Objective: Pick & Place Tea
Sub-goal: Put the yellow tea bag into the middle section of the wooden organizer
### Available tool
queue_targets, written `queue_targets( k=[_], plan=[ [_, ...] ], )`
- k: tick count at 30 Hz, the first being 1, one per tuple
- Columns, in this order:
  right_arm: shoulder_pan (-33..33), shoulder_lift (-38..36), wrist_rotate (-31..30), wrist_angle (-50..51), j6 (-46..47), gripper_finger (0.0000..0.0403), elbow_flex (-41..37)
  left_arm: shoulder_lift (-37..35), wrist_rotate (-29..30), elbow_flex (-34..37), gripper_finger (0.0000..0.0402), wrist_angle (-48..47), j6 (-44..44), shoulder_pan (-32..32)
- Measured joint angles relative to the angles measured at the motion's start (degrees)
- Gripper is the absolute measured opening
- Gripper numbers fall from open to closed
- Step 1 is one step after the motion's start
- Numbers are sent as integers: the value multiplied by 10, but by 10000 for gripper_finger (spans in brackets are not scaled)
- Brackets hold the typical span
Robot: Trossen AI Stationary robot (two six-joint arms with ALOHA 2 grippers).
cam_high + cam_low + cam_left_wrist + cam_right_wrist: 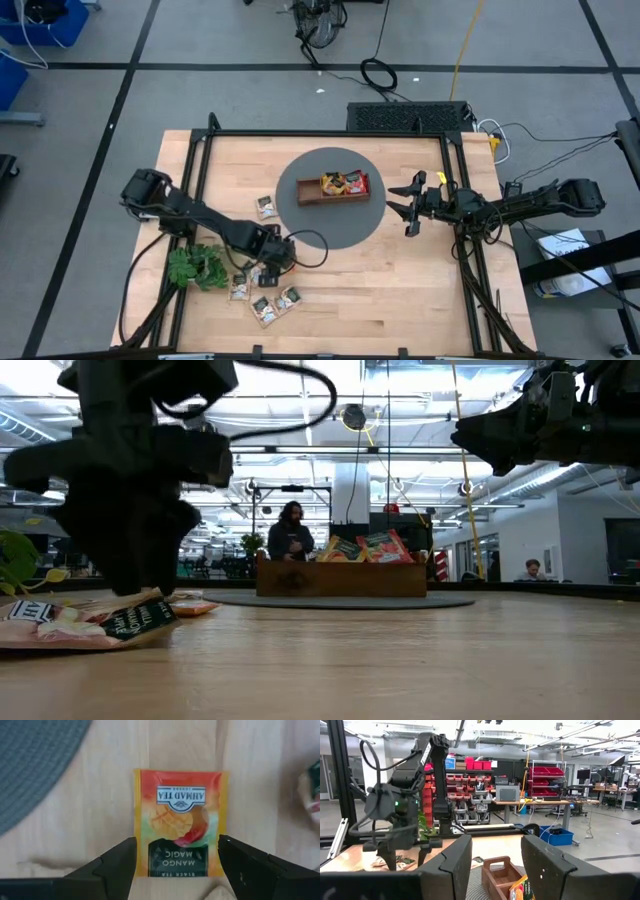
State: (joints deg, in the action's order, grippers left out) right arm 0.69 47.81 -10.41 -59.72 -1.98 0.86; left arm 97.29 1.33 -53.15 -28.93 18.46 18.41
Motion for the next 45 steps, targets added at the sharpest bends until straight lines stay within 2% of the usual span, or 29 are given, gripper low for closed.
queue_targets(
  k=[13, 16, 22, 31, 34, 37, 40, 45],
  plan=[
    [0, 0, 0, 0, 0, 155, 0, 65, 11, -5, 277, 33, -4, 3],
    [0, 0, 0, 0, 0, 155, 0, 71, 12, -5, 263, 34, -4, 4],
    [0, 0, 0, 0, 0, 155, 0, 74, 15, -4, 187, 47, -4, 4],
    [0, 0, 0, 0, 0, 155, 0, 75, 17, -4, 18, 57, -27, 3],
    [0, 0, 0, 0, 0, 155, 0, 74, 19, -29, 10, 9, -48, 3],
    [0, 0, 0, 0, 0, 155, 0, 77, 59, -89, 5, -103, -90, 4],
    [0, 0, 0, 0, 0, 155, 0, 80, 146, -171, 4, -237, -162, 0],
    [0, 0, 0, 0, 0, 155, 0, 81, 323, -269, 3, -292, -295, -31]
  ],
)
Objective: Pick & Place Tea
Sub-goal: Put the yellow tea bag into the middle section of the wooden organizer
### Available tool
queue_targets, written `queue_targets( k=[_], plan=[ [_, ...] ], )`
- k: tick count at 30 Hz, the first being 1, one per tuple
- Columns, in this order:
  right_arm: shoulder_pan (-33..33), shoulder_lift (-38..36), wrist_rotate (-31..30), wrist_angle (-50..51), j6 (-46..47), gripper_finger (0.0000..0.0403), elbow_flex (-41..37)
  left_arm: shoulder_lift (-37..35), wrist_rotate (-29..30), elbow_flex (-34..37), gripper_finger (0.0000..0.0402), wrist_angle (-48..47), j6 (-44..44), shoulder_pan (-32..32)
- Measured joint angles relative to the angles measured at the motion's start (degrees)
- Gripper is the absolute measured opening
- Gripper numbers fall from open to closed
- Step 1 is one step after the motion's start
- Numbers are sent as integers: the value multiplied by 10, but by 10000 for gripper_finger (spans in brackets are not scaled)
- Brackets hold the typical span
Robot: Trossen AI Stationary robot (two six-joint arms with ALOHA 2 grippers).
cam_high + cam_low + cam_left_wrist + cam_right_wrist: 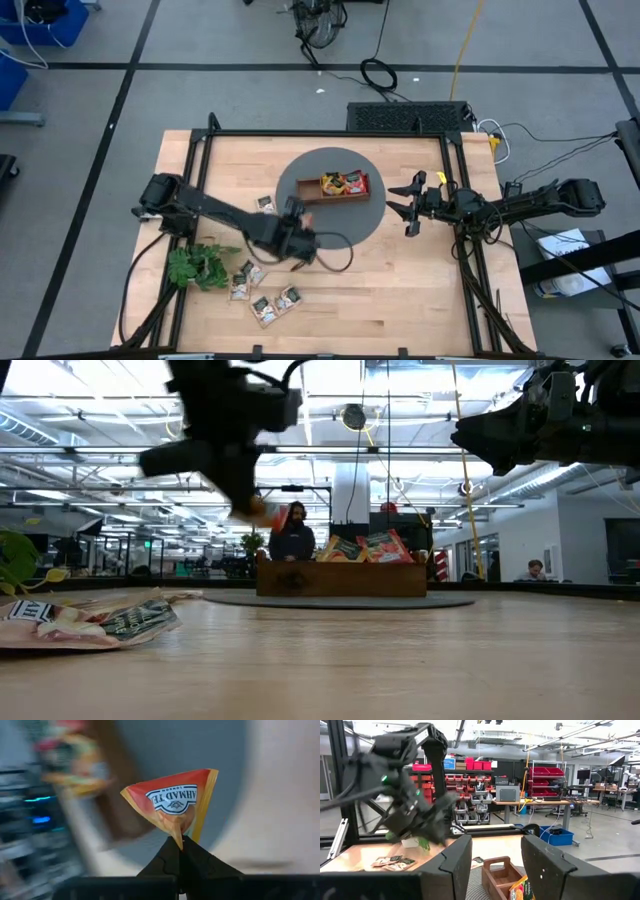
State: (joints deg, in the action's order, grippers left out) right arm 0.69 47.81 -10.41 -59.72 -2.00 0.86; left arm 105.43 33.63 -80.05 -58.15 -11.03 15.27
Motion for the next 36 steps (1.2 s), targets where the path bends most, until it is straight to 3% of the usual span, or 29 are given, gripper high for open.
queue_targets(
  k=[8, 14, 22, 28, 36],
  plan=[
    [0, 0, 0, 0, 0, 155, 0, -1, 121, -5, 2, 123, -317, -89],
    [0, 0, 0, 0, 0, 155, 0, 7, 89, 32, 1, 285, -471, -145],
    [0, 0, 0, 4, 0, 155, 0, 80, 86, 41, 3, 378, -642, -168],
    [0, 1, 0, 5, 0, 155, 0, 135, 159, 37, 3, 400, -697, -168],
    [0, 1, 0, 13, 0, 155, 0, 128, 168, 37, 20, 450, -667, -164]
  ],
)
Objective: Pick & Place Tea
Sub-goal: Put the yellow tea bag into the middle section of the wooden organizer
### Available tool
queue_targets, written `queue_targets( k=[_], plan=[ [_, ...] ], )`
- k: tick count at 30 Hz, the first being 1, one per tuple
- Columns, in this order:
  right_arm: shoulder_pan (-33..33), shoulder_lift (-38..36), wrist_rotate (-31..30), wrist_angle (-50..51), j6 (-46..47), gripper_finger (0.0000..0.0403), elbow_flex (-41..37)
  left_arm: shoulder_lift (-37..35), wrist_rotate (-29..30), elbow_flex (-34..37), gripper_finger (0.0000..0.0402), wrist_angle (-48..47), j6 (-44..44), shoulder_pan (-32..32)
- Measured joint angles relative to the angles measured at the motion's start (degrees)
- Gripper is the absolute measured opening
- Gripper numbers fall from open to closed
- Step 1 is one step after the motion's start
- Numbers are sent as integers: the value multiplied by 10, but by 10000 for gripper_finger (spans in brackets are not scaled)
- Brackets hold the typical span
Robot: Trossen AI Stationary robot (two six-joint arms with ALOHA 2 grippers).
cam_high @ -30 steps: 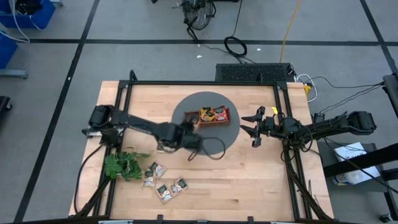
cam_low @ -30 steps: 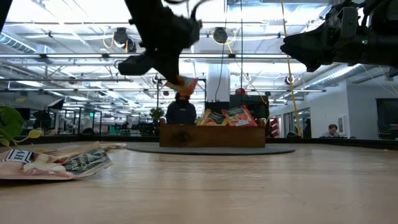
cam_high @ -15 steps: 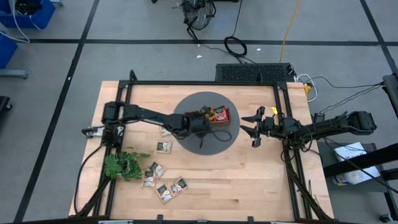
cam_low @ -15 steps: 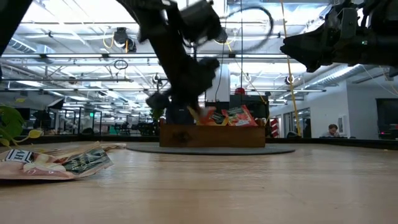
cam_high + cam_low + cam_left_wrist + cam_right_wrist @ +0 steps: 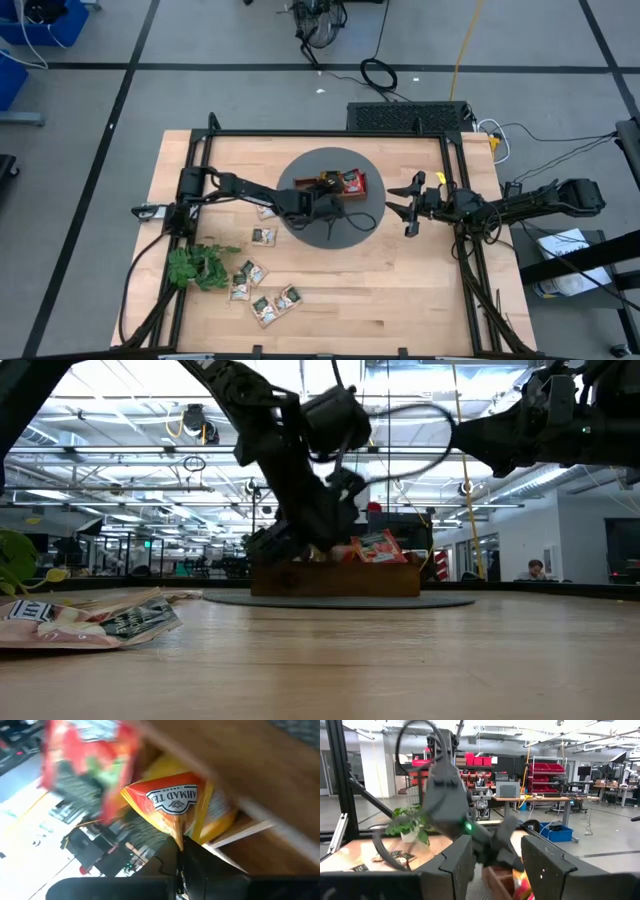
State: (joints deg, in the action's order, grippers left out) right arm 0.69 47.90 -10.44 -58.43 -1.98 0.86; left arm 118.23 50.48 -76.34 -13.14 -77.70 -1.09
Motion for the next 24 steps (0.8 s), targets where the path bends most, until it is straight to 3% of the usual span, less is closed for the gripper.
queue_targets(
  k=[13, 24],
  plan=[
    [0, 0, 0, 1, 0, 155, 0, 0, 17, 0, 34, -10, 48, 12],
    [0, 0, 0, 0, 0, 155, 0, -1, 54, 0, 149, -34, 104, 14]
  ],
)
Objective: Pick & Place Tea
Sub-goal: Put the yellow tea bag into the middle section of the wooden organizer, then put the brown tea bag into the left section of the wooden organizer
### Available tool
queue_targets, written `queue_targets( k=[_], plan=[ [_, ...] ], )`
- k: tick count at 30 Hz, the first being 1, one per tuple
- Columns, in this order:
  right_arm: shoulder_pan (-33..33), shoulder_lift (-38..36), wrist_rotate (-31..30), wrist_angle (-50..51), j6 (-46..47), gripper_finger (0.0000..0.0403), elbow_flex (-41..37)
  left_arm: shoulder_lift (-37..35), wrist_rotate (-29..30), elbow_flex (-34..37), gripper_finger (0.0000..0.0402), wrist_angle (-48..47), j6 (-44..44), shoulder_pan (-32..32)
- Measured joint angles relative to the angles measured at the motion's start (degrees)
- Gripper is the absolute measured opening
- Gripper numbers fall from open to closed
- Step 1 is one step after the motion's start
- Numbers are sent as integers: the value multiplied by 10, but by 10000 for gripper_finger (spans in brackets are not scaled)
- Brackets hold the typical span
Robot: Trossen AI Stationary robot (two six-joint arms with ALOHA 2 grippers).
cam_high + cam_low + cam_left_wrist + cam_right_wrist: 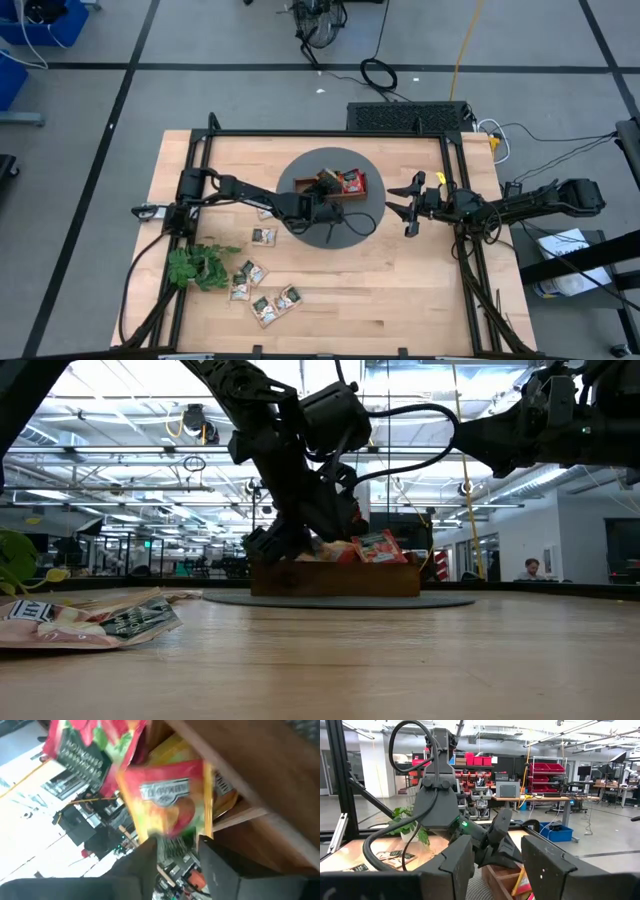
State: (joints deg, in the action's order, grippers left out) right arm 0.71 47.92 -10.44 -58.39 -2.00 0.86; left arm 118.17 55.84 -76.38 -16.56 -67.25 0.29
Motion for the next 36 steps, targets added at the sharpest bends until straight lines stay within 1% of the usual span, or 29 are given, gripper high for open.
queue_targets(
  k=[5, 10, 13, 15, 16, 18, 20, 22, 24, 25, 26, 28, 30, 32, 34, 36],
  plan=[
    [0, 0, 0, 0, 0, 155, 0, 0, 35, 0, 188, 1, 7, 10],
    [0, 0, 0, 0, 0, 155, 0, 0, 41, 0, 208, 1, 41, 22],
    [0, 0, 0, 0, 0, 155, 0, -17, 37, 0, 208, -5, 94, 27],
    [0, 0, 0, 0, 0, 155, 0, -45, 22, 0, 204, -5, 158, 30],
    [0, 0, 0, 0, 0, 155, 0, -64, 8, 0, 201, -14, 204, 31],
    [0, 0, 0, 0, 0, 155, 0, -111, -53, 0, 195, -42, 309, 31],
    [0, 0, 0, 0, 0, 155, 0, -166, -146, 0, 189, -79, 424, 28],
    [0, 0, 0, 1, 0, 155, 0, -218, -256, -1, 182, -122, 532, 18],
    [0, 0, 0, 1, 0, 155, 0, -262, -358, -1, 177, -183, 613, 4],
    [0, 0, 0, 1, 0, 155, 0, -278, -393, -1, 175, -220, 643, -3],
    [0, 0, 0, 1, 0, 155, 0, -292, -415, -1, 173, -258, 667, -8],
    [0, 0, 0, 1, 0, 155, 0, -309, -421, -1, 171, -328, 714, -16],
    [0, 0, 0, 1, 0, 155, 0, -314, -396, -1, 174, -390, 779, -23],
    [0, 0, 0, 1, 0, 155, 0, -311, -381, 1, 184, -439, 854, -35],
    [0, 0, 0, 1, 0, 155, 0, -301, -373, 10, 200, -452, 928, -46],
    [0, 0, 0, 1, 0, 155, 0, -292, -385, 23, 217, -450, 996, -56]
  ],
)
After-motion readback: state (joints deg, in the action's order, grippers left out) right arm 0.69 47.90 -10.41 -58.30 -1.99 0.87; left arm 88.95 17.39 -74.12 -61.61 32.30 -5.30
